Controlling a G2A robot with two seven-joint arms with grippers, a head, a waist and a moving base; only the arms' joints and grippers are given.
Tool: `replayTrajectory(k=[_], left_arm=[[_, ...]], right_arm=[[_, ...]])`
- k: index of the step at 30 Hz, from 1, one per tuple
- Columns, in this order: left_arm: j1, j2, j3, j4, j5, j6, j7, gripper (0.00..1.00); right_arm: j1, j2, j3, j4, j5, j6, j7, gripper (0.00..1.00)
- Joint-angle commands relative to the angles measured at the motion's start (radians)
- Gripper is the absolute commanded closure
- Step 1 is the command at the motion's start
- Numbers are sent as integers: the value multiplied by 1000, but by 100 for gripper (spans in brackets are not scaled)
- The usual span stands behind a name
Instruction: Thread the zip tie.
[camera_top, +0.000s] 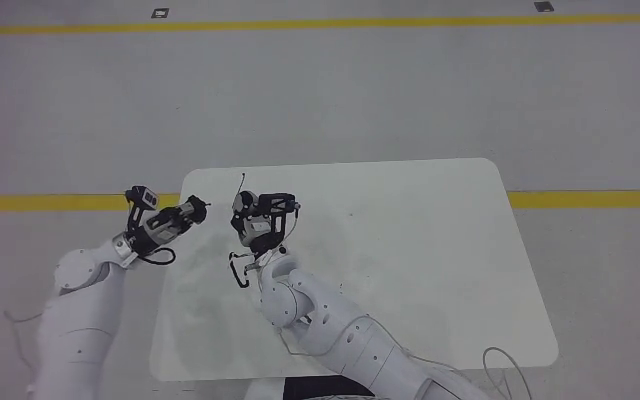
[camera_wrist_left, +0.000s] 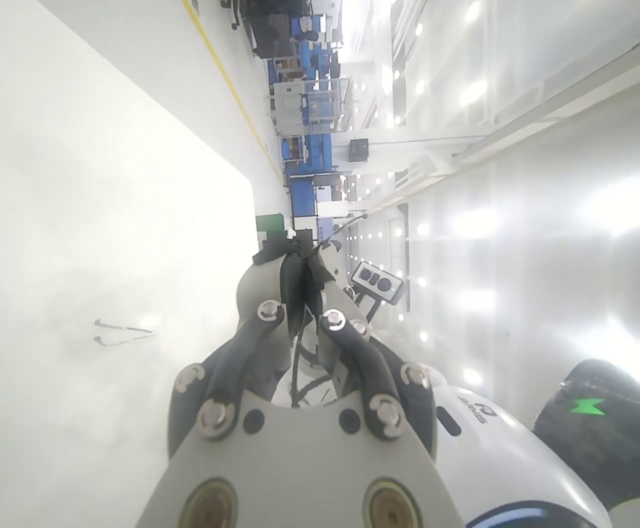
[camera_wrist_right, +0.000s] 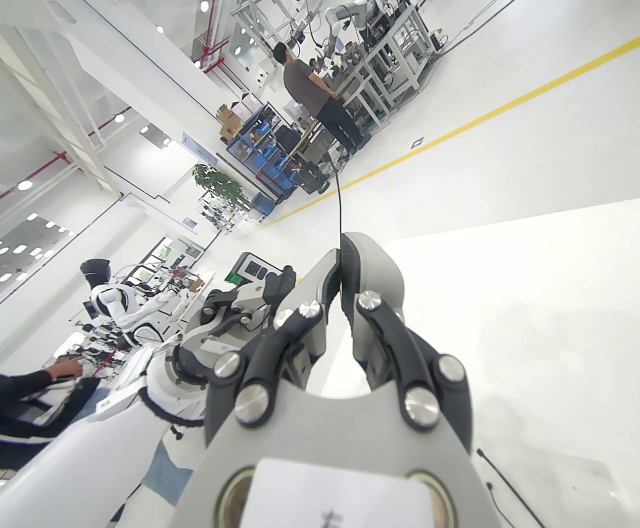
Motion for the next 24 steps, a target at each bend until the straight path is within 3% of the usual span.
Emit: replayTrajectory(k=[1, 7, 13, 24], left_arm=[[-11, -13, -16, 16, 9, 0, -29, 100], [-32, -50, -65, 47, 55, 0, -113, 100], [-32, -75, -85, 50, 93, 0, -113, 100], [-7, -100, -104, -12, 110, 0, -113, 100]], right_arm=[[0, 0, 0, 0, 0, 0, 0, 100], [0, 0, 0, 0, 0, 0, 0, 100], [0, 0, 0, 0, 0, 0, 0, 100], [0, 0, 0, 0, 0, 0, 0, 100]])
